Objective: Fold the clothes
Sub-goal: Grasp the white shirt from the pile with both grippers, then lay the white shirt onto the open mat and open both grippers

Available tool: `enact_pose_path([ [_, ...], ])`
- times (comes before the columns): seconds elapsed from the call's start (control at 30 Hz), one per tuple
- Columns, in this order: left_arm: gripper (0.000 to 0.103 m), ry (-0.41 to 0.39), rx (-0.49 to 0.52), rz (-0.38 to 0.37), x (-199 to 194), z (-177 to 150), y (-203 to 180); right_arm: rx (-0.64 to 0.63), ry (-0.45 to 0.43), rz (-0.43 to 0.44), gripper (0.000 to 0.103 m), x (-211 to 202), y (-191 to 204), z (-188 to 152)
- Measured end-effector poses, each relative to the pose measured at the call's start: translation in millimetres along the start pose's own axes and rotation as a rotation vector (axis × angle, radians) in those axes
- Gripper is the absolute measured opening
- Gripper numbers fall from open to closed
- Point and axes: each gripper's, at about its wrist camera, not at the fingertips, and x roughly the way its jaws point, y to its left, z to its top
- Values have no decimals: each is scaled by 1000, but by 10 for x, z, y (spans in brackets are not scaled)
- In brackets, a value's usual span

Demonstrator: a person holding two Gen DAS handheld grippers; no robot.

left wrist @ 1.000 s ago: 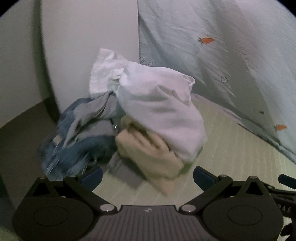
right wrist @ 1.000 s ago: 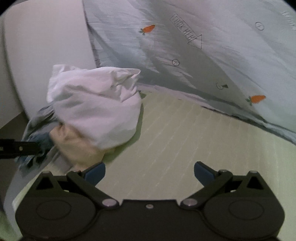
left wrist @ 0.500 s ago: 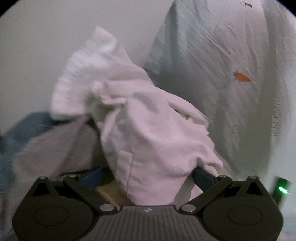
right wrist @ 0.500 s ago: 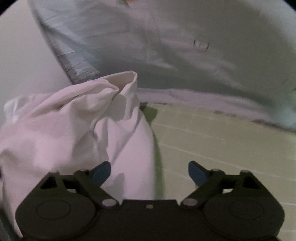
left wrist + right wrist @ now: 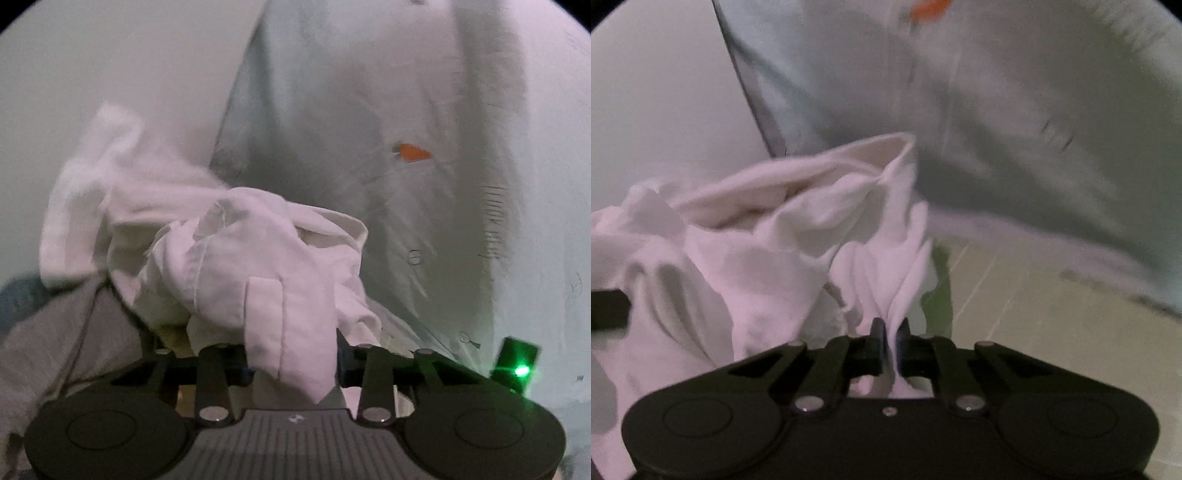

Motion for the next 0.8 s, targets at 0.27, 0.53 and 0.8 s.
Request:
enact_pose_path([
  [0.27,34,-169,185,-82,-907,-164,-1093,-58,-240,-57,6,-1632,-174,6],
  [0.53,33,-194,260,-238,-1707,-846,-2239,-25,-384,-196,6,-3375,-725,-519],
  [0.8,34,98,209,-211,-1629,-2006,-2864,81,-226,-446,7,-4516,-1655,-1410],
])
